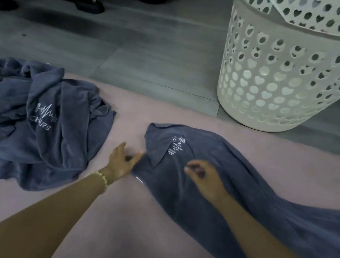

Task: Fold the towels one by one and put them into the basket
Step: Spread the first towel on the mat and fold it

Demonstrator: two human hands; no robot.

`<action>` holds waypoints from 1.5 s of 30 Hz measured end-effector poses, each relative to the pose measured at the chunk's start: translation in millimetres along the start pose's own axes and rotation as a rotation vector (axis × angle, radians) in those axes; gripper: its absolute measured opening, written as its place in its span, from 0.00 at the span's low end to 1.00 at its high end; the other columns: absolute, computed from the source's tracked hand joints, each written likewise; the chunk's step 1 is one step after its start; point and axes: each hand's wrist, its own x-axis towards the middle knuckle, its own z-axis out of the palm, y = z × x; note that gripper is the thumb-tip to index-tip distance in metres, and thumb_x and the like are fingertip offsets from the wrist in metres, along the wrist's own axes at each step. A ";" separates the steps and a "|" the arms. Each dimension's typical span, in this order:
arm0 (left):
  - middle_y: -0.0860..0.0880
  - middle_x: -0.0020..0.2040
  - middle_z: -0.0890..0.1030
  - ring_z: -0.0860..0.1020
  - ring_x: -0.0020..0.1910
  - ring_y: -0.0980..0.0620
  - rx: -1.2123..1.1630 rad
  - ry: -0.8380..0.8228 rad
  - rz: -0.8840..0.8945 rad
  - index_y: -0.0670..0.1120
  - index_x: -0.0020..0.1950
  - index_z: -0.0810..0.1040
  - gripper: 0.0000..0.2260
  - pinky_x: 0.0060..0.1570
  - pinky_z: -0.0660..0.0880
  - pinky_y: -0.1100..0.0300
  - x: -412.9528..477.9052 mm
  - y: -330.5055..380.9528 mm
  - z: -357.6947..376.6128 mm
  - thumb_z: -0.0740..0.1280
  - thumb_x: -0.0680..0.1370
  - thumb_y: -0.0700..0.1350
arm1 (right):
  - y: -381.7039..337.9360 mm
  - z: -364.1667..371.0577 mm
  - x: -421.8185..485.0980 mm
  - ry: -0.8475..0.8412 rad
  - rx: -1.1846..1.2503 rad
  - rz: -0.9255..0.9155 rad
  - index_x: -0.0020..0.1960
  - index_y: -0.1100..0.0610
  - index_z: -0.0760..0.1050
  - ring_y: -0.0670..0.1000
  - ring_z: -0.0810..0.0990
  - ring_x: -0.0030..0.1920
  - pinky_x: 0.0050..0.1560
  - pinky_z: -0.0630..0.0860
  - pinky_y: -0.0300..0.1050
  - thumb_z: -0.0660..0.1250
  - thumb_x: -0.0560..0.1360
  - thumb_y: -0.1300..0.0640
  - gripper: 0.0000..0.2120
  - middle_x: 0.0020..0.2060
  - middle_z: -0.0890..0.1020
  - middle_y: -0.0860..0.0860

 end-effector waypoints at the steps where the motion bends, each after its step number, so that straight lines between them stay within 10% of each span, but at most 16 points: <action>1: 0.42 0.73 0.65 0.66 0.70 0.41 0.045 -0.042 -0.054 0.42 0.76 0.57 0.39 0.70 0.62 0.49 0.0 -17.6 -0.9 0.66 0.73 0.62 | 5.5 11.4 -7.8 -0.100 0.005 0.056 0.40 0.50 0.77 0.38 0.77 0.39 0.48 0.72 0.35 0.73 0.71 0.59 0.07 0.39 0.81 0.48; 5: 0.44 0.67 0.71 0.69 0.65 0.42 0.222 -0.056 0.009 0.49 0.73 0.64 0.29 0.68 0.64 0.53 -1.5 -48.7 -6.9 0.63 0.76 0.61 | 19.5 48.3 -32.5 -0.295 -0.140 0.186 0.38 0.48 0.77 0.39 0.77 0.36 0.44 0.74 0.33 0.77 0.67 0.50 0.08 0.37 0.80 0.44; 12: 0.52 0.61 0.69 0.65 0.62 0.48 0.439 0.042 0.277 0.52 0.60 0.75 0.16 0.63 0.60 0.57 -1.2 -53.0 -9.5 0.68 0.75 0.55 | 22.7 86.2 -42.0 -0.087 -0.526 0.073 0.47 0.52 0.78 0.46 0.75 0.49 0.48 0.70 0.39 0.72 0.70 0.45 0.12 0.43 0.70 0.43; 21: 0.48 0.33 0.74 0.72 0.37 0.50 -0.066 -0.119 0.114 0.43 0.35 0.77 0.12 0.38 0.70 0.64 5.8 -56.6 -6.6 0.66 0.78 0.45 | 12.4 66.2 -26.7 -0.161 -0.002 0.215 0.37 0.52 0.75 0.46 0.77 0.39 0.43 0.71 0.34 0.70 0.74 0.56 0.08 0.35 0.79 0.47; 25: 0.48 0.36 0.80 0.80 0.31 0.55 -0.580 -0.219 -0.091 0.43 0.46 0.77 0.11 0.34 0.78 0.67 0.8 -41.3 -44.6 0.60 0.81 0.47 | -21.4 34.7 -32.1 -0.547 0.268 0.427 0.42 0.54 0.80 0.44 0.80 0.40 0.42 0.76 0.33 0.68 0.76 0.53 0.06 0.38 0.83 0.48; 31: 0.47 0.45 0.84 0.77 0.35 0.54 0.317 -0.820 -0.376 0.45 0.49 0.77 0.13 0.34 0.74 0.65 -20.3 -70.9 -97.0 0.58 0.81 0.52 | -13.3 50.8 -38.9 -0.977 -0.067 0.591 0.44 0.54 0.73 0.42 0.78 0.33 0.33 0.76 0.34 0.64 0.79 0.56 0.05 0.40 0.78 0.51; 36: 0.42 0.47 0.79 0.79 0.54 0.41 0.426 -0.432 -0.070 0.43 0.45 0.76 0.10 0.41 0.74 0.58 -0.6 -38.1 -70.1 0.58 0.82 0.43 | -22.4 43.9 29.8 -0.371 -0.064 0.244 0.43 0.57 0.74 0.40 0.76 0.22 0.23 0.71 0.33 0.66 0.77 0.62 0.04 0.38 0.79 0.56; 39: 0.39 0.52 0.80 0.78 0.53 0.42 0.015 -0.164 0.027 0.42 0.43 0.76 0.16 0.57 0.73 0.52 28.4 -12.4 -39.7 0.57 0.81 0.50 | -21.5 30.4 83.0 -0.048 -0.153 0.121 0.50 0.59 0.78 0.45 0.80 0.41 0.42 0.75 0.33 0.72 0.72 0.59 0.08 0.48 0.80 0.56; 42: 0.38 0.48 0.78 0.77 0.46 0.41 -0.107 -0.157 -0.076 0.39 0.51 0.75 0.15 0.46 0.75 0.53 59.2 2.4 -11.8 0.61 0.79 0.52 | -13.3 17.2 114.1 0.005 -0.523 0.106 0.62 0.54 0.74 0.54 0.72 0.63 0.66 0.67 0.49 0.71 0.72 0.49 0.21 0.63 0.73 0.53; 45: 0.44 0.48 0.77 0.76 0.46 0.46 -0.185 -0.077 -0.125 0.39 0.56 0.74 0.18 0.32 0.69 0.64 78.4 5.7 5.5 0.67 0.76 0.53 | -5.3 9.5 132.8 -0.020 -0.614 0.170 0.70 0.54 0.65 0.57 0.69 0.66 0.67 0.66 0.52 0.68 0.74 0.46 0.28 0.68 0.66 0.54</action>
